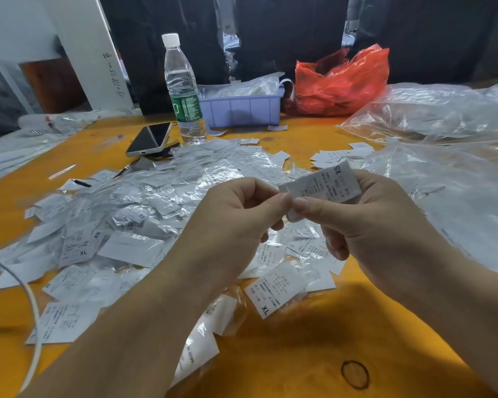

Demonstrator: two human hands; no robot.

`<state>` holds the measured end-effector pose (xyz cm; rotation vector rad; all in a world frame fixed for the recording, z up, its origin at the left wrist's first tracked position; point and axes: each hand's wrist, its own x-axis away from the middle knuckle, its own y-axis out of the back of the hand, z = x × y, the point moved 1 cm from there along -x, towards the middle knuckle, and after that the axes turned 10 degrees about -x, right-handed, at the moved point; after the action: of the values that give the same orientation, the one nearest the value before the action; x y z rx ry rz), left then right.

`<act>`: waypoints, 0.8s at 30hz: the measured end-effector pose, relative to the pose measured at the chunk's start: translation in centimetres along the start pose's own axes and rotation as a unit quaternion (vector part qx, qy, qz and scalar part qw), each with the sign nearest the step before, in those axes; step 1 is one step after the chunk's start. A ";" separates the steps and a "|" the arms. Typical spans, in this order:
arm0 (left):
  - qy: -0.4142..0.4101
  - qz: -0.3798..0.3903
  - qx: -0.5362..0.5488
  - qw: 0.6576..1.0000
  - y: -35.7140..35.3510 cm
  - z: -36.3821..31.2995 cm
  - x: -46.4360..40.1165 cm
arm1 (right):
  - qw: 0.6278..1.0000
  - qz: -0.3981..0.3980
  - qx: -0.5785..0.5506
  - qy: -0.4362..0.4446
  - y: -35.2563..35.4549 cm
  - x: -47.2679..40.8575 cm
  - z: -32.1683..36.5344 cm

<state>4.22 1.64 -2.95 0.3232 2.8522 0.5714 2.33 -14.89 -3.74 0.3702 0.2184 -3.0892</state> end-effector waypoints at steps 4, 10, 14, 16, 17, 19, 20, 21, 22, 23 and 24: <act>0.049 0.046 0.059 0.996 0.3 0.2 -0.3 | 1.000 0.018 -0.005 -0.006 0.1 -0.1 0.0; 0.054 0.061 0.069 0.994 0.4 0.2 -0.3 | 0.997 0.050 -0.025 -0.053 0.1 -0.3 0.1; 0.072 0.013 0.006 0.997 1.6 0.3 -0.8 | 0.999 -0.018 0.019 -0.036 1.0 -0.9 1.1; 0.052 -0.013 -0.118 0.992 2.3 0.4 -0.9 | 0.990 -0.034 0.133 0.016 1.8 -1.1 1.7; 0.046 -0.027 -0.176 0.983 2.6 0.6 -1.0 | 0.980 -0.040 0.189 0.046 2.2 -1.2 1.9; 0.045 -0.055 -0.268 0.961 2.6 1.0 -1.0 | 0.955 -0.050 0.279 0.090 2.6 -1.4 2.0; 0.050 -0.071 -0.314 0.945 2.6 1.2 -0.9 | 0.942 -0.048 0.317 0.099 2.7 -1.5 1.9; 0.059 -0.087 -0.361 0.927 2.6 1.3 -0.9 | 0.931 -0.042 0.348 0.100 2.7 -1.5 1.8; 0.071 -0.099 -0.401 0.908 2.7 1.5 -0.9 | 0.924 -0.036 0.369 0.095 2.6 -1.5 1.6; 0.082 -0.111 -0.430 0.892 2.9 1.5 -0.9 | 0.920 -0.033 0.381 0.088 2.6 -1.5 1.5; 0.090 -0.126 -0.450 0.880 3.1 1.5 -1.0 | 0.916 -0.034 0.393 0.079 2.6 -1.5 1.4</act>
<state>6.09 4.76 -2.92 -0.2719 2.3573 1.8014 3.57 -17.69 -2.38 0.6233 -1.0565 -3.0547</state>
